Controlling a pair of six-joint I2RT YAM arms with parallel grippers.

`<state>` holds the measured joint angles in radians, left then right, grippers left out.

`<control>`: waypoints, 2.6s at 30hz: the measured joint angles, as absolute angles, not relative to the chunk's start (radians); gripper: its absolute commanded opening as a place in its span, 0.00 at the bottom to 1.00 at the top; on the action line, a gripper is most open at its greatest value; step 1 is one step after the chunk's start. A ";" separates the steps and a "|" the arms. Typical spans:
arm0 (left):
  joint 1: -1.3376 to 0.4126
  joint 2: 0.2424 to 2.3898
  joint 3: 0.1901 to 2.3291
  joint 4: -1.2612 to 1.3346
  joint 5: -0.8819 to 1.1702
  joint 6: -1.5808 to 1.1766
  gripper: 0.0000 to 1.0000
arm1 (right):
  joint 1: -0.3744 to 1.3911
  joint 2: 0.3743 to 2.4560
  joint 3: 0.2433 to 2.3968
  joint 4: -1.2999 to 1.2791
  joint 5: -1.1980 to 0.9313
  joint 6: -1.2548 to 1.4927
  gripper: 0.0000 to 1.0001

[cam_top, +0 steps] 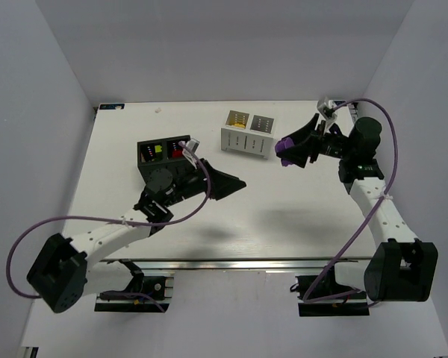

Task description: Sort the legos into containers by color

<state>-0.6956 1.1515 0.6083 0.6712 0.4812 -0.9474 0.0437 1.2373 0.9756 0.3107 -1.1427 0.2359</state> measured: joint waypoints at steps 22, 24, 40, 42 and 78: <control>-0.778 1.417 0.646 1.134 0.505 -1.297 0.98 | 0.119 1.291 0.999 1.277 -1.391 1.348 0.06; -0.786 1.419 0.665 1.099 0.504 -1.271 0.98 | 0.119 1.251 1.012 1.247 -1.386 1.234 0.06; -0.853 1.119 0.778 0.567 0.242 -0.879 0.98 | 0.166 1.122 1.301 0.140 -1.096 0.281 0.06; -0.849 1.130 0.783 0.535 0.239 -0.891 0.98 | 0.168 1.126 1.305 0.061 -1.092 0.204 0.06; -0.828 1.217 1.170 -0.079 0.296 -0.723 0.97 | 0.513 1.106 1.332 -0.606 -0.780 -0.697 0.01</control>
<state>-0.8276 1.2167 1.1702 -0.0792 0.2958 -0.7235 0.5125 1.1065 1.3323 -0.6060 -0.7803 -0.6968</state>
